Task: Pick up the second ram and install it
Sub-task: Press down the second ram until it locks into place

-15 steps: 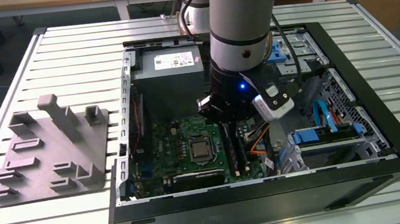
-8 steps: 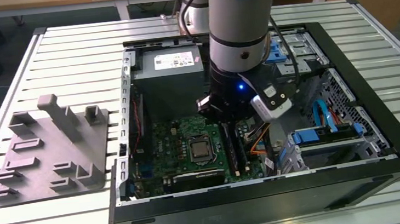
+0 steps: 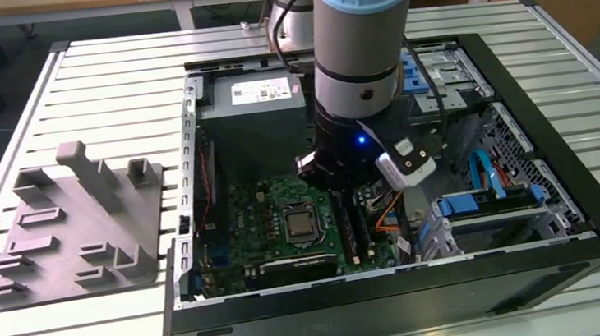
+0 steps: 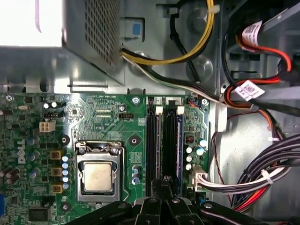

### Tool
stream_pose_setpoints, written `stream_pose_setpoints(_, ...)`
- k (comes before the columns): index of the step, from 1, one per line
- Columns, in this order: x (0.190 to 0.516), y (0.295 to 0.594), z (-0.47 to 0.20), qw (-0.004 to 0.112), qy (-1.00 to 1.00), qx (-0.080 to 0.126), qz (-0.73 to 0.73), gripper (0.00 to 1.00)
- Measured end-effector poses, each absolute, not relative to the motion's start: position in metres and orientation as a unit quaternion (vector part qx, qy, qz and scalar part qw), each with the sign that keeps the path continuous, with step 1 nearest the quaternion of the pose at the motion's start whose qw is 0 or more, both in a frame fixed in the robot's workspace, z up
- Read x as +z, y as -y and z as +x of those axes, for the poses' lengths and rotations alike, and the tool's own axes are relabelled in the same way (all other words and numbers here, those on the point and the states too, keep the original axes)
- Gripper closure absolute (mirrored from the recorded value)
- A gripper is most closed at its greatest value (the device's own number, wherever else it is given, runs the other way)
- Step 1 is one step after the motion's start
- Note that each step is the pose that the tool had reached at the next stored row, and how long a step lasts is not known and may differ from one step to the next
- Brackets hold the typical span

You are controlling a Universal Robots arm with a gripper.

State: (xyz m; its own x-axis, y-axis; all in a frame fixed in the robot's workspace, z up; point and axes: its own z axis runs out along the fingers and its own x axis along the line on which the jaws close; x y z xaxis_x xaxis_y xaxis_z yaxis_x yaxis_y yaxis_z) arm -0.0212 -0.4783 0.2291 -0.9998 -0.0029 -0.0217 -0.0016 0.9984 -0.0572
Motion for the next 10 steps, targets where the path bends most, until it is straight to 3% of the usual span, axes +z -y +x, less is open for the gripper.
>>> stream_pose_setpoints(10,0.2217,0.4823,-0.0212,0.011,-1.000,-0.029,-0.001,0.90)
